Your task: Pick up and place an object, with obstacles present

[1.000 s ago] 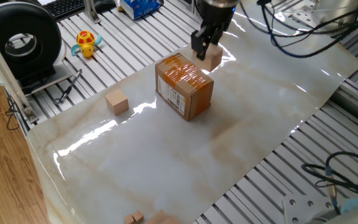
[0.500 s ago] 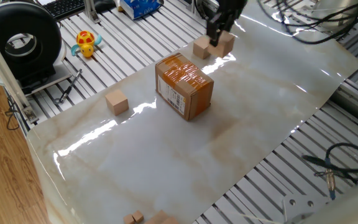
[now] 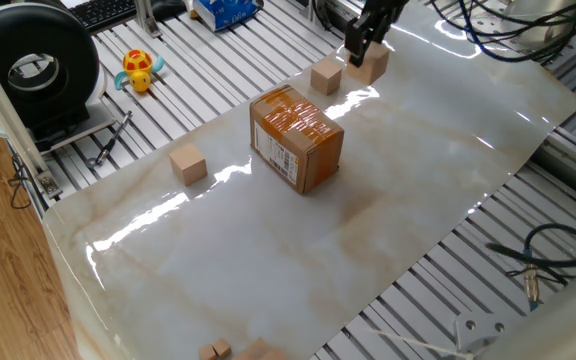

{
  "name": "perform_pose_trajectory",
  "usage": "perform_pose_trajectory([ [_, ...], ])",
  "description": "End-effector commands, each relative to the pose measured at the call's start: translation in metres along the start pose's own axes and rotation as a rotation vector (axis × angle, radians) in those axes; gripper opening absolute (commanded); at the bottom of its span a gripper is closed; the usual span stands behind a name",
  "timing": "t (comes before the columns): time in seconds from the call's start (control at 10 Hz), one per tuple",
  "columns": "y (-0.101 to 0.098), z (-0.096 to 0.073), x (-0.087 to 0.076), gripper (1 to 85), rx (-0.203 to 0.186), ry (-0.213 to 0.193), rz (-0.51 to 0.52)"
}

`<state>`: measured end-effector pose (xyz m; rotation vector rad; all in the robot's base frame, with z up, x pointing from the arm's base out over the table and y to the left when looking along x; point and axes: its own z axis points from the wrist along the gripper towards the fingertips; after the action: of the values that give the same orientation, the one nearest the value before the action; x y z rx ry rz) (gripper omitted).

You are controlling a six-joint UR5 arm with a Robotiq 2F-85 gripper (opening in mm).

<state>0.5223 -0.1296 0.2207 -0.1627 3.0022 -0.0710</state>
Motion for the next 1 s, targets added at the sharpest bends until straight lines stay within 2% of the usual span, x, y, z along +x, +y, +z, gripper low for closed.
perform_pose_trajectory([
  [0.0,-0.015,-0.007,0.010,1.3,-0.013,0.009,0.030],
  [0.1,-0.037,0.002,0.017,1.3,-0.009,-0.021,-0.021],
  [0.2,-0.041,0.002,0.011,1.3,0.010,-0.045,-0.065],
  [0.3,-0.036,0.002,0.007,1.3,-0.011,-0.062,-0.073],
  [0.5,-0.039,0.002,0.010,1.3,0.002,-0.046,-0.040],
  [0.6,-0.031,-0.008,0.012,1.3,-0.004,-0.025,-0.007],
  [0.8,-0.007,-0.047,0.019,1.3,-0.027,-0.001,0.044],
  [0.9,-0.008,-0.053,0.027,1.3,-0.031,0.006,0.049],
])
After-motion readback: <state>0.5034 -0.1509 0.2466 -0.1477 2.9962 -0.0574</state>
